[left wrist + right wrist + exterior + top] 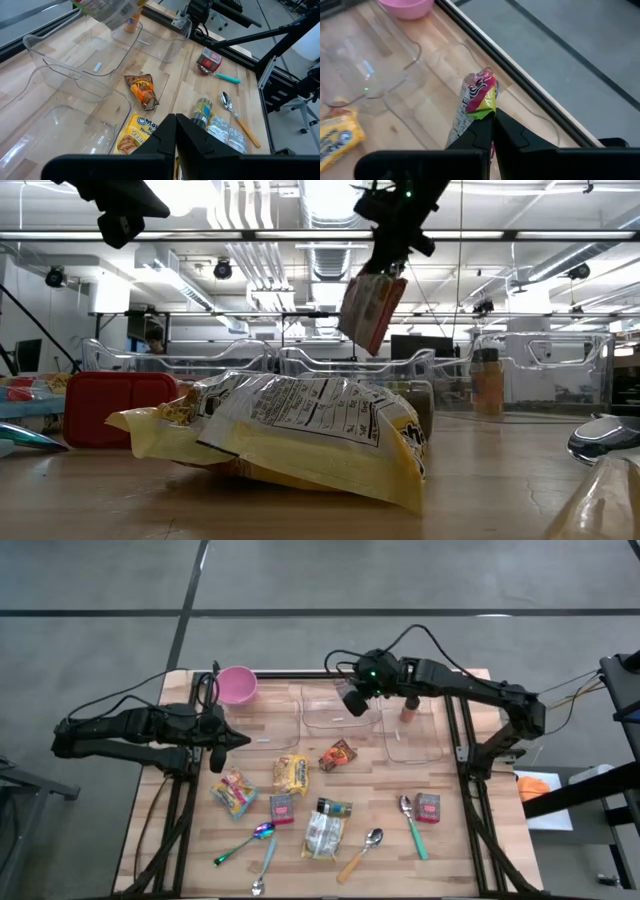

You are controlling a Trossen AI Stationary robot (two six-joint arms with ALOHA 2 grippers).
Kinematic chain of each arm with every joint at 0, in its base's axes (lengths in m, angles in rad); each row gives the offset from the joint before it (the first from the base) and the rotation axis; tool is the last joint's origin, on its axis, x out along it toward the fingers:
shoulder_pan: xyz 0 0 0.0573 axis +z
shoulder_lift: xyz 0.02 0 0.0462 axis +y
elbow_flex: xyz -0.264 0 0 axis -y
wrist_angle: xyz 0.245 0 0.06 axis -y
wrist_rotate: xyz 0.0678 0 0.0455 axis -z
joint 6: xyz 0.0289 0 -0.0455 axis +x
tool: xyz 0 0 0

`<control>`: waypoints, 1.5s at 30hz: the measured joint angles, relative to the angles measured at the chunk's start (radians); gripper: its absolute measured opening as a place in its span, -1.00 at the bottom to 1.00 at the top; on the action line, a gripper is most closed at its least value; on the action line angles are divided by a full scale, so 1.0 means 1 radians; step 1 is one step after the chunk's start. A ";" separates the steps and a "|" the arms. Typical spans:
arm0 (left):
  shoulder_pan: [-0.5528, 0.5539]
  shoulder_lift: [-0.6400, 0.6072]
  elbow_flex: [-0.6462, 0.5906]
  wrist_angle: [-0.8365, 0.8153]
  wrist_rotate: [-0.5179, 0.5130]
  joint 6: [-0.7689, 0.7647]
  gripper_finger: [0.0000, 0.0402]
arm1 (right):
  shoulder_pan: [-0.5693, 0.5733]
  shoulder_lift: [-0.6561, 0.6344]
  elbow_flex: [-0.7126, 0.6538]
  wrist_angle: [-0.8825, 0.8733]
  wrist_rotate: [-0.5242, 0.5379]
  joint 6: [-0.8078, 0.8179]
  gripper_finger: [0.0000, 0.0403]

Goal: Pick & Place Food Item
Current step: Put the green noodle pack into the middle transparent bin

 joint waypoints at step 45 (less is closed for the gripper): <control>0.000 0.000 0.000 -0.004 0.000 0.024 -0.91 | -0.117 0.279 0.002 -0.079 -0.129 -0.273 -0.96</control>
